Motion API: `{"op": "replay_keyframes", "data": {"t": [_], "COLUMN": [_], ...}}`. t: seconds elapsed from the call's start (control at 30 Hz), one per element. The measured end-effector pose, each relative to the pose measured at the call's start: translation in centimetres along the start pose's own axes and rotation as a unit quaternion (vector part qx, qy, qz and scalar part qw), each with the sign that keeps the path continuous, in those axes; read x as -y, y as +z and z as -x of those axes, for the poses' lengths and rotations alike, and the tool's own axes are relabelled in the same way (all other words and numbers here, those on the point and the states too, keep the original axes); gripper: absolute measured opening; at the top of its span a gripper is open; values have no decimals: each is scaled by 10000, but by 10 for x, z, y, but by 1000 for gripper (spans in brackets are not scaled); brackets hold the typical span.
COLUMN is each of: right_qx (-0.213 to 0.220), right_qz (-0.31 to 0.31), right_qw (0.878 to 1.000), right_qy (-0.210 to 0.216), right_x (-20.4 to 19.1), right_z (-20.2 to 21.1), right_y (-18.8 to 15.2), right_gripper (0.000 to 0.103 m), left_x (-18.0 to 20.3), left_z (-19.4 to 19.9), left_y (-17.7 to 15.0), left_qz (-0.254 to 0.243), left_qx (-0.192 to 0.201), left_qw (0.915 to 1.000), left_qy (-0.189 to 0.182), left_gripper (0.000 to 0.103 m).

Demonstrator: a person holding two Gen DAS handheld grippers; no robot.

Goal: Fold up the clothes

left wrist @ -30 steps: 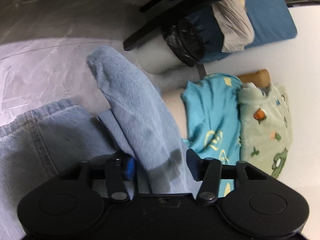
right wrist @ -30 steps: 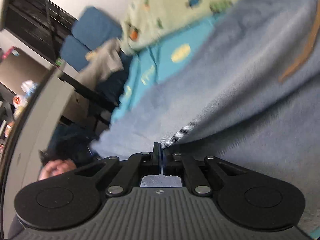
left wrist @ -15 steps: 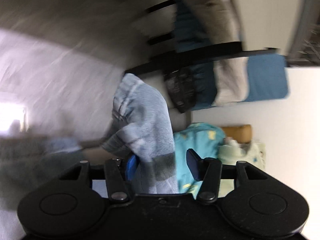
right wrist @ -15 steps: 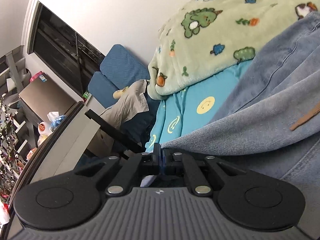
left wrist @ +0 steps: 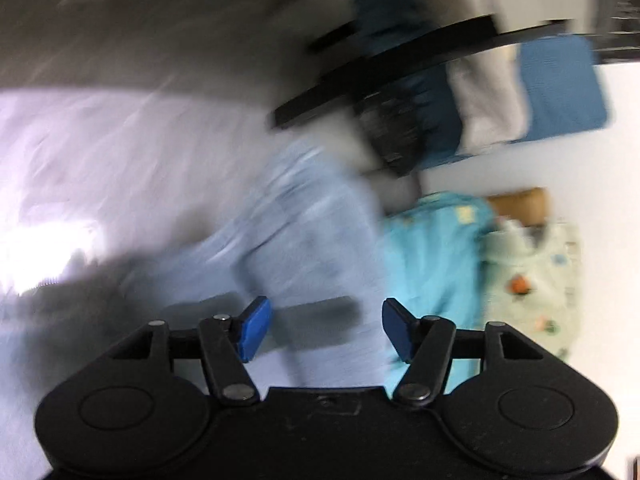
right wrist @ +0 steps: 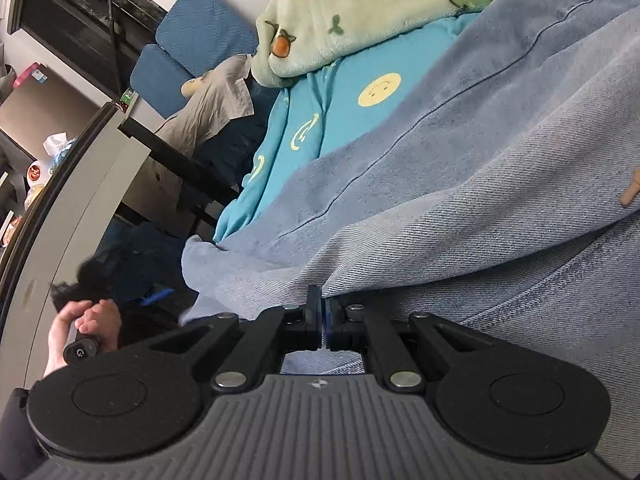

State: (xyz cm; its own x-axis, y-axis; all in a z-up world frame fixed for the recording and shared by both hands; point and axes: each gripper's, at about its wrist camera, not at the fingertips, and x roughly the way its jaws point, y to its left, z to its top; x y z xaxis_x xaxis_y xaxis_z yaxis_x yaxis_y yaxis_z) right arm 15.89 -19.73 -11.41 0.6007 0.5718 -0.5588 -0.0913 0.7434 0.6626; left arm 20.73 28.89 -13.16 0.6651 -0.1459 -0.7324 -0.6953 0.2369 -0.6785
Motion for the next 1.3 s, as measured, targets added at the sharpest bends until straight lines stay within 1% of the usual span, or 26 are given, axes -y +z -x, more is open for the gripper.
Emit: {"op": "replay_keyframes", "data": {"t": [0.03, 0.07, 0.13, 0.2, 0.4, 0.47, 0.53, 0.57, 0.6, 0.63, 0.67, 0.7, 0.73, 0.8, 0.83, 0.9, 0.93, 1.0, 1.1, 1.17, 1.2, 1.27, 1.3], "right_qx": [1, -2, -18, -32, -67, -79, -78, -67, -51, -13, 30, 92, 147, 273, 389, 679, 867, 1128, 1422, 1418, 1384, 1255, 1188], "right_qz": [6, -3, -34, -55, -126, -138, -131, -135, -142, -133, -121, -97, -73, -53, -69, -73, -20, 45, 133, 119, 66, -70, -138], "right_qw": [10000, 10000, 10000, 10000, 9999, 9999, 9999, 9999, 9999, 9999, 9999, 9999, 9998, 9995, 9991, 9973, 9958, 9928, 9881, 9877, 9882, 9903, 9913], "right_qy": [-15, -33, -59, -71, -58, -60, -60, -58, -41, -18, 7, 40, 65, 123, 168, 254, 278, 394, 564, 643, 657, 591, 553], "right_x": [0, 0, 1, 2, 4, 5, 5, 5, 5, 5, 4, 3, 3, 2, 2, 0, -3, -9, -18, -22, -22, -23, -23], "right_z": [0, 0, 0, -1, -8, -9, -9, -9, -9, -8, -7, -6, -5, -2, 0, 7, 12, 20, 32, 35, 34, 28, 25], "right_y": [0, -1, -2, -2, -2, -3, -4, -4, -3, -3, -3, -3, -3, -2, -1, 1, 2, 6, 15, 20, 23, 32, 38], "right_gripper": [2, 2, 2, 2, 3, 3, 3, 3, 3, 3, 3, 3, 3, 3, 3, 2, 2, 2, 2, 2, 2, 2, 2], "left_x": [-5, -11, -19, -22, -19, -21, -19, -15, -11, -5, 0, 2, 2, 0, 1, 7, 10, 15, 22, 27, 28, 32, 38], "left_z": [-3, -4, 2, 12, 32, 22, 13, 11, 9, 6, 2, -2, -4, -4, -1, 9, 15, 30, 60, 78, 84, 86, 81], "left_y": [-3, -4, -3, -3, -16, -20, -20, -21, -22, -22, -22, -22, -22, -24, -25, -28, -30, -32, -36, -39, -39, -34, -29], "left_qz": [162, 338, 564, 625, 379, 430, 364, 253, 123, -67, -273, -390, -396, -226, -185, -271, -315, -314, -436, -642, -686, -733, -736], "left_qx": [-92, -143, -116, -102, -296, -478, -477, -430, -382, -337, -304, -249, -187, -61, 34, 309, 445, 597, 856, 1050, 1088, 1097, 1049], "left_qw": [9997, 9992, 9983, 9980, 9988, 9979, 9982, 9987, 9991, 9992, 9989, 9984, 9984, 9993, 9995, 9991, 9985, 9974, 9935, 9895, 9884, 9877, 9887], "left_qy": [135, 133, 9, -8, 3, 13, 59, 99, 140, 187, 248, 326, 364, 298, 258, 128, 36, -242, -618, -756, -811, -843, -776], "left_gripper": [58, 57, 57, 58, 61, 60, 59, 59, 54, 40, 30, 14, 13, 10, 9, 7, 5, 5, 5, 5, 5, 5, 4]}}
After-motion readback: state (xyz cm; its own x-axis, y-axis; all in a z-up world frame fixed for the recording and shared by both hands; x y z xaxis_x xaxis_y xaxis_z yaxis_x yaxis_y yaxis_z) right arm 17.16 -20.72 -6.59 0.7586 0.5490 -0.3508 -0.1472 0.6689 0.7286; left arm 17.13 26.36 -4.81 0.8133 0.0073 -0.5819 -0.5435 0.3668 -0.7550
